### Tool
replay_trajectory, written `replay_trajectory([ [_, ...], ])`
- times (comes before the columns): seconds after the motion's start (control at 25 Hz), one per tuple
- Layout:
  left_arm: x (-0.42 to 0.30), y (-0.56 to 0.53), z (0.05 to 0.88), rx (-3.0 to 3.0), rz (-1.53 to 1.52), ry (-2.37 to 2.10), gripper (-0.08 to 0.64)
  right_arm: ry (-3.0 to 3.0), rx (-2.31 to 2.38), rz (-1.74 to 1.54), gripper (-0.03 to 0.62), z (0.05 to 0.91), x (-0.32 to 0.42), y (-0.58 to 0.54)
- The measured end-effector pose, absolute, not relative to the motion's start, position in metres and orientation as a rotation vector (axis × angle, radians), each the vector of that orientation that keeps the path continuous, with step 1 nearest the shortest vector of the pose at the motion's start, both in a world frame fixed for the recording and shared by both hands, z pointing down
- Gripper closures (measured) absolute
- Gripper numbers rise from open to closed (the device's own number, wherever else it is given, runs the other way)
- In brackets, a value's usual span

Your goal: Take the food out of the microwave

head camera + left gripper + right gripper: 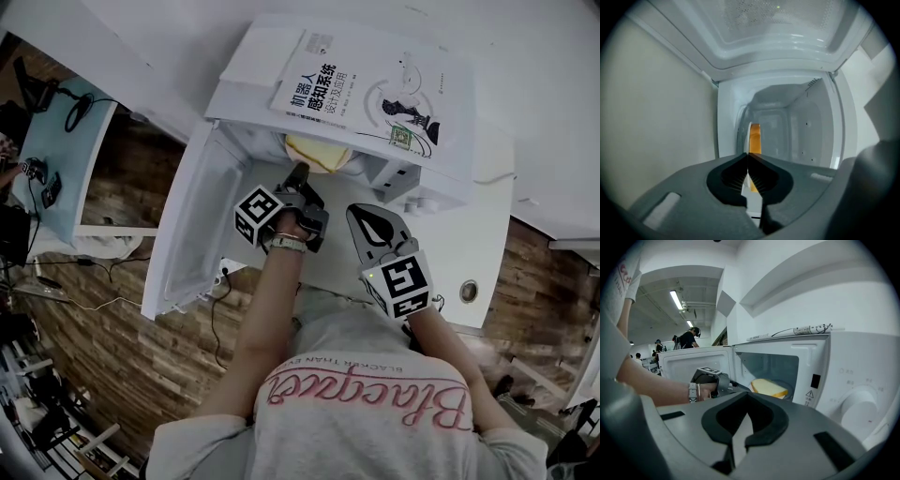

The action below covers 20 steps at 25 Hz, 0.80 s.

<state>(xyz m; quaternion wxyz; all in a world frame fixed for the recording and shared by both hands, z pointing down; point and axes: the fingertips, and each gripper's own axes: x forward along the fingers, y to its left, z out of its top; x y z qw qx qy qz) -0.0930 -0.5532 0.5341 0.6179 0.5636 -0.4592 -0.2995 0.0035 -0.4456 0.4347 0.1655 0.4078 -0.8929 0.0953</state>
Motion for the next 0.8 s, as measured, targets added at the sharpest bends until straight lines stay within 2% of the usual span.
replay_trajectory([
  [0.8,-0.085,-0.486,0.483,1.410,-0.820,-1.060,0.549,-2.655,1.243,0.226,0.583,0.401,0.015,-0.406],
])
